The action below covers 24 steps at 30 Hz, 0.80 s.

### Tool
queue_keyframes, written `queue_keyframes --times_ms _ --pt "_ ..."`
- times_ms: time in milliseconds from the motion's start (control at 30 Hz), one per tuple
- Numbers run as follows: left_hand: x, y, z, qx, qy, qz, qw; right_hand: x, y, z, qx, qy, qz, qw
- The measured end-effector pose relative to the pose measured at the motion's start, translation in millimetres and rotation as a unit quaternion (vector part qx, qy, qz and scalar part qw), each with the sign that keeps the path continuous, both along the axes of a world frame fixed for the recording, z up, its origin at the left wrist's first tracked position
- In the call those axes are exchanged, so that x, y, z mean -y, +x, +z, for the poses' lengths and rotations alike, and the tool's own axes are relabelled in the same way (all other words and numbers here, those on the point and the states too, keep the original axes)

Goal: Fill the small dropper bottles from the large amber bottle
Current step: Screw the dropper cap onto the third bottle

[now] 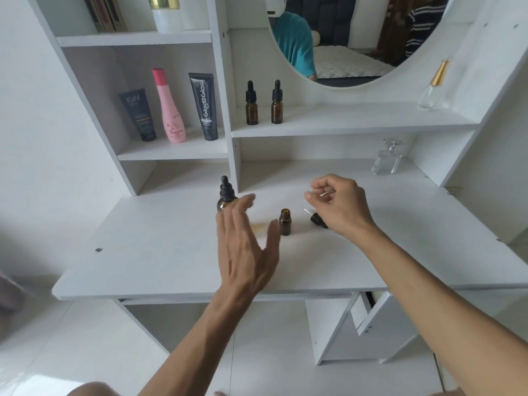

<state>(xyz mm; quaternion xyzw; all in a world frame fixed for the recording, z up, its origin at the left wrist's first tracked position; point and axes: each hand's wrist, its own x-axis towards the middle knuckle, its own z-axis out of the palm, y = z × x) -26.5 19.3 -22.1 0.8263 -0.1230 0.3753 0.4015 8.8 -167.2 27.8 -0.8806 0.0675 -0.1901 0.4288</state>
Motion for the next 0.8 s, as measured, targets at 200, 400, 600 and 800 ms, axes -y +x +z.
queue_keyframes --times_ms 200,400,600,800 --pt "27.0 12.0 -4.0 -0.219 0.017 -0.055 0.974 6.3 -9.4 -24.5 -0.075 -0.053 0.007 0.996" --pt "28.8 23.3 -6.3 -0.278 0.063 -0.027 0.958 2.6 -7.8 -42.9 -0.083 -0.089 -0.007 0.993" --pt "29.0 26.6 -11.4 -0.271 0.07 -0.022 0.96 1.1 -8.1 -46.3 -0.054 -0.063 -0.009 0.997" --pt "29.0 26.5 -13.9 -0.251 0.089 -0.024 0.963 -0.7 -15.9 -6.6 0.004 0.015 0.046 0.999"
